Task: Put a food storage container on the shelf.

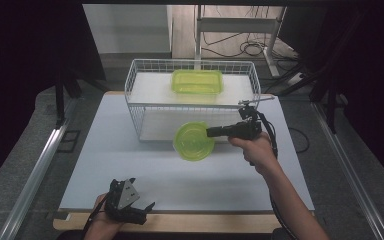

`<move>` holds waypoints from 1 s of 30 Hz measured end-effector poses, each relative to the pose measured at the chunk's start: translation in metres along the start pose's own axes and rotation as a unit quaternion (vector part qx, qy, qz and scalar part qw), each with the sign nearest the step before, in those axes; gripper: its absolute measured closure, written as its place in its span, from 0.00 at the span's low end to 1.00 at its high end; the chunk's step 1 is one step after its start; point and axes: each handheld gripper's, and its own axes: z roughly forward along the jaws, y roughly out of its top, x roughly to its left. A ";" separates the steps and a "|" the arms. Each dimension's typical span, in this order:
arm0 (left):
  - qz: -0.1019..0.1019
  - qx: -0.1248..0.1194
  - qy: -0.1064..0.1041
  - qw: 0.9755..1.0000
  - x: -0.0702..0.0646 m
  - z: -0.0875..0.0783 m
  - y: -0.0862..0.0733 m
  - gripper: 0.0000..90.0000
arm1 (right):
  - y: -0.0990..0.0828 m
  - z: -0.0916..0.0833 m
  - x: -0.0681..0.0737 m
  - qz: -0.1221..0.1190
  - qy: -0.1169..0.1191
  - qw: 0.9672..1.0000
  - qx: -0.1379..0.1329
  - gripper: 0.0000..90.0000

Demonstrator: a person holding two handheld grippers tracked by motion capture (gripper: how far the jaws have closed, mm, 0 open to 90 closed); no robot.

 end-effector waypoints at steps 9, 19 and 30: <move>0.003 0.003 0.000 1.000 0.000 0.001 0.000 0.03 | 0.022 -0.012 0.007 0.006 -0.005 1.000 -0.022 0.91; 0.006 0.004 -0.001 1.000 -0.001 0.001 0.000 0.03 | 0.053 -0.025 0.024 -0.007 -0.013 0.999 -0.053 0.91; 0.007 0.005 -0.001 1.000 0.000 0.000 0.000 0.03 | 0.088 -0.034 0.033 -0.008 -0.035 0.995 -0.092 0.91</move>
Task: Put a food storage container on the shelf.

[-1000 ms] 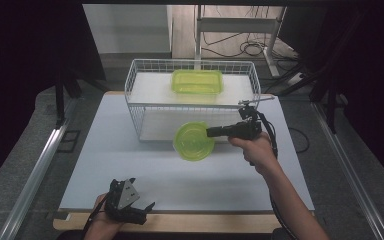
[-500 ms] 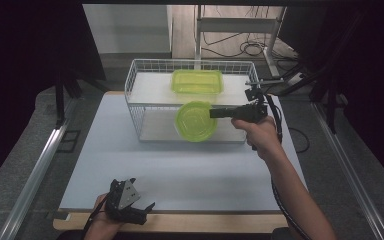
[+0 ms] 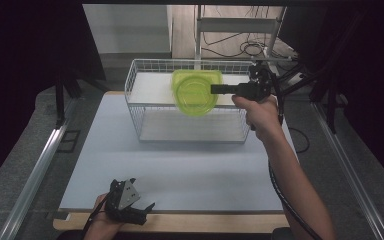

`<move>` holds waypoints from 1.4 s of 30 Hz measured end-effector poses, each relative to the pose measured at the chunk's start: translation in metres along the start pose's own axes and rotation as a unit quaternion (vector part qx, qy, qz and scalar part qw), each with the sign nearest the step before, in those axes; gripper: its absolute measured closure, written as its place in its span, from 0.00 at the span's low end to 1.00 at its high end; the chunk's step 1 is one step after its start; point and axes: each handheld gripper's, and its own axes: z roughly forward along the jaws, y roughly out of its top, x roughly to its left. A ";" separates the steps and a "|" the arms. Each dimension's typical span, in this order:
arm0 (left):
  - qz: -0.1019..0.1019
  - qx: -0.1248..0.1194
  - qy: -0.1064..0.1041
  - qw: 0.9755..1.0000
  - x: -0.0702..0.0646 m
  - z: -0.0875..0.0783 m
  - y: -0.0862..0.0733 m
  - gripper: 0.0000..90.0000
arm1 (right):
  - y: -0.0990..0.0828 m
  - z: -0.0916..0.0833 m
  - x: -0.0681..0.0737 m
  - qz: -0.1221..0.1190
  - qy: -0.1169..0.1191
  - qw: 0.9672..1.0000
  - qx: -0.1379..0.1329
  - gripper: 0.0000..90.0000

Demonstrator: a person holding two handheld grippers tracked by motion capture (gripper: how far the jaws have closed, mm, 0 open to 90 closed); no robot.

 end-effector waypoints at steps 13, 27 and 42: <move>0.004 0.003 -0.001 1.000 -0.001 0.000 0.000 0.03 | 0.032 0.003 -0.004 0.010 -0.048 0.998 -0.036 0.91; 0.009 0.007 -0.004 1.000 -0.002 0.001 0.000 0.03 | 0.044 0.019 -0.018 0.027 -0.087 0.995 -0.046 0.91; 0.015 0.013 -0.005 1.000 -0.004 0.002 0.000 0.03 | 0.050 0.025 -0.017 0.027 -0.146 0.988 -0.034 0.82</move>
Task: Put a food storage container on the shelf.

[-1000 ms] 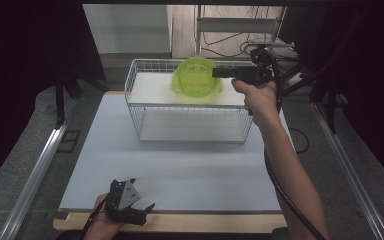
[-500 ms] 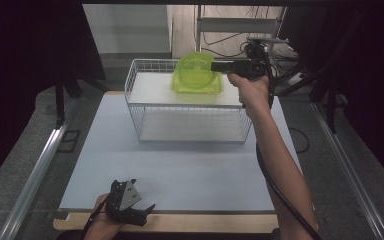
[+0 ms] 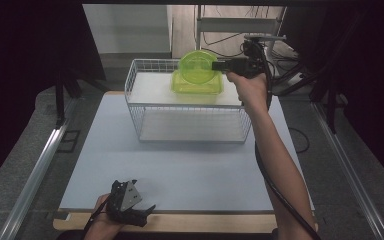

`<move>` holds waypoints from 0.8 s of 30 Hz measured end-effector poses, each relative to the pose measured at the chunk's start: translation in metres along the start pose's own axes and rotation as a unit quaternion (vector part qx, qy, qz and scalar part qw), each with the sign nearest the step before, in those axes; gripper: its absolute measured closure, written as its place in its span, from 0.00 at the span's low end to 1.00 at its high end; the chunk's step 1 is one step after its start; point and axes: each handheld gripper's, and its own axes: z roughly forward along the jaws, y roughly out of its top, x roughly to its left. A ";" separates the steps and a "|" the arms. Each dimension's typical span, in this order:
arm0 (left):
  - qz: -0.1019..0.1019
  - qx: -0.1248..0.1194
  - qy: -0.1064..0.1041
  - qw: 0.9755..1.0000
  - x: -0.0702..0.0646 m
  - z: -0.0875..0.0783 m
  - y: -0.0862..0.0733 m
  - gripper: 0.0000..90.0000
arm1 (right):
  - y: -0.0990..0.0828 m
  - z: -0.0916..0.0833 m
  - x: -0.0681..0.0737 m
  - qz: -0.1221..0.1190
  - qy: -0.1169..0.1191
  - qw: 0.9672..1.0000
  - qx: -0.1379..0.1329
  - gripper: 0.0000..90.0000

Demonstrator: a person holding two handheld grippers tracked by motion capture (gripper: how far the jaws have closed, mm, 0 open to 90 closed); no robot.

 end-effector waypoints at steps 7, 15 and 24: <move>0.001 0.002 -0.002 1.000 0.000 0.001 0.000 0.03 | 0.002 0.005 -0.002 0.000 -0.009 1.000 -0.002 0.76; 0.003 0.004 -0.003 1.000 -0.001 0.001 0.000 0.03 | 0.003 0.011 -0.004 0.001 -0.016 1.000 0.010 0.71; 0.008 0.009 -0.003 1.000 -0.002 0.002 0.000 0.03 | 0.004 0.012 -0.006 0.001 -0.022 1.000 0.002 0.65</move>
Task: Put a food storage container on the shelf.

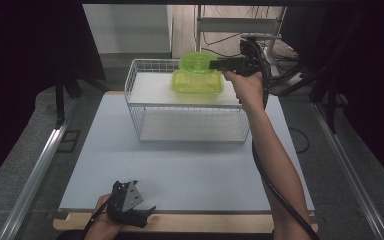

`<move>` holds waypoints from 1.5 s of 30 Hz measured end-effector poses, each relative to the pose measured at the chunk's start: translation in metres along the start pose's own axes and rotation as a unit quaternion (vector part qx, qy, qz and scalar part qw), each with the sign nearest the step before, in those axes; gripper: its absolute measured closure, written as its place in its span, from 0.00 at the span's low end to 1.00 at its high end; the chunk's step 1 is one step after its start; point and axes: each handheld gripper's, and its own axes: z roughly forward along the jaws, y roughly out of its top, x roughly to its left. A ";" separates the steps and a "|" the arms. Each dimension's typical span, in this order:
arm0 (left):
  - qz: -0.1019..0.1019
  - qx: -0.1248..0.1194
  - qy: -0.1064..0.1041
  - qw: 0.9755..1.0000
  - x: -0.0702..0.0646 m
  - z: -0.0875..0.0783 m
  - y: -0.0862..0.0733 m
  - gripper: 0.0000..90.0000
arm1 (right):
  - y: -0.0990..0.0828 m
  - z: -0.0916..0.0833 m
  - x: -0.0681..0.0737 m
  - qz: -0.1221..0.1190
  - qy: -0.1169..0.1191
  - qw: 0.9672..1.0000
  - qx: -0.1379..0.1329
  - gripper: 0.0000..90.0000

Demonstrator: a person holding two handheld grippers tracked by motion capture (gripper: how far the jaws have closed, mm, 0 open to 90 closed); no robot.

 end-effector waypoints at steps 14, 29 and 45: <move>0.002 0.001 0.000 1.000 0.000 0.000 0.000 0.03 | 0.001 0.003 0.002 -0.014 -0.012 1.000 0.001 0.33; -0.030 -0.017 -0.009 0.999 0.005 -0.003 0.000 0.02 | -0.024 -0.017 0.010 -0.081 0.012 0.997 0.011 0.17; -0.032 -0.016 -0.005 0.999 0.005 -0.002 0.000 0.02 | -0.075 -0.033 0.019 -0.142 0.019 0.989 0.023 0.13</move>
